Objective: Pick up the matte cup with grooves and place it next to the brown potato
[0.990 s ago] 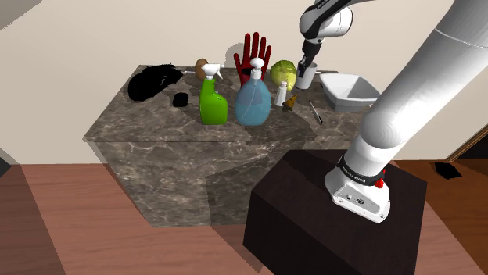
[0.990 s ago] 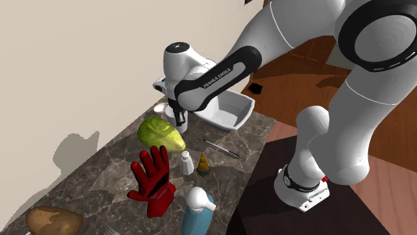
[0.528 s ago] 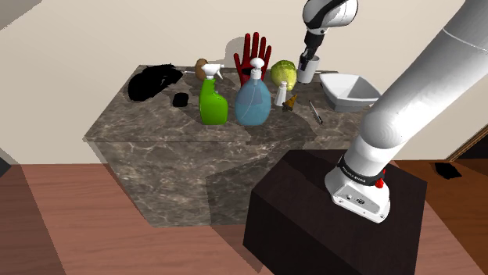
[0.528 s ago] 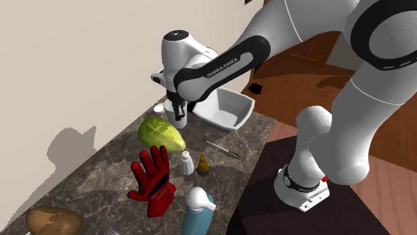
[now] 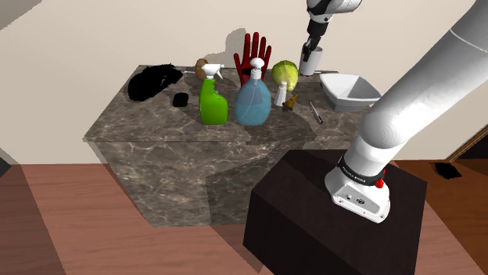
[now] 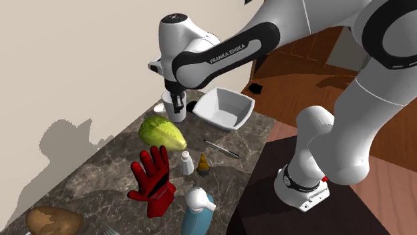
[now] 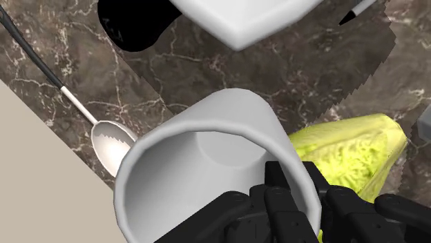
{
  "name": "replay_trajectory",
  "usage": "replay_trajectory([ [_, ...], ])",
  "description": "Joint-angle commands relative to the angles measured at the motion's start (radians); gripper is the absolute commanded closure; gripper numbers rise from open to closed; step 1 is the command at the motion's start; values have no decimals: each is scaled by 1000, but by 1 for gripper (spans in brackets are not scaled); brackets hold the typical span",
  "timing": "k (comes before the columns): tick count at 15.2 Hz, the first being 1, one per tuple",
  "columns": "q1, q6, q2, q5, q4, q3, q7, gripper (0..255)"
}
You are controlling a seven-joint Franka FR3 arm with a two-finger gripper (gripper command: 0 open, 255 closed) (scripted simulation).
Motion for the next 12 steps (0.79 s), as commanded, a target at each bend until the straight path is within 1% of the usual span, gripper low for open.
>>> replay_trajectory([
  [1, 0, -28, -12, -3, 17, 3, 3, 255],
  [12, 2, -180, -56, -11, 127, 20, 8, 255],
])
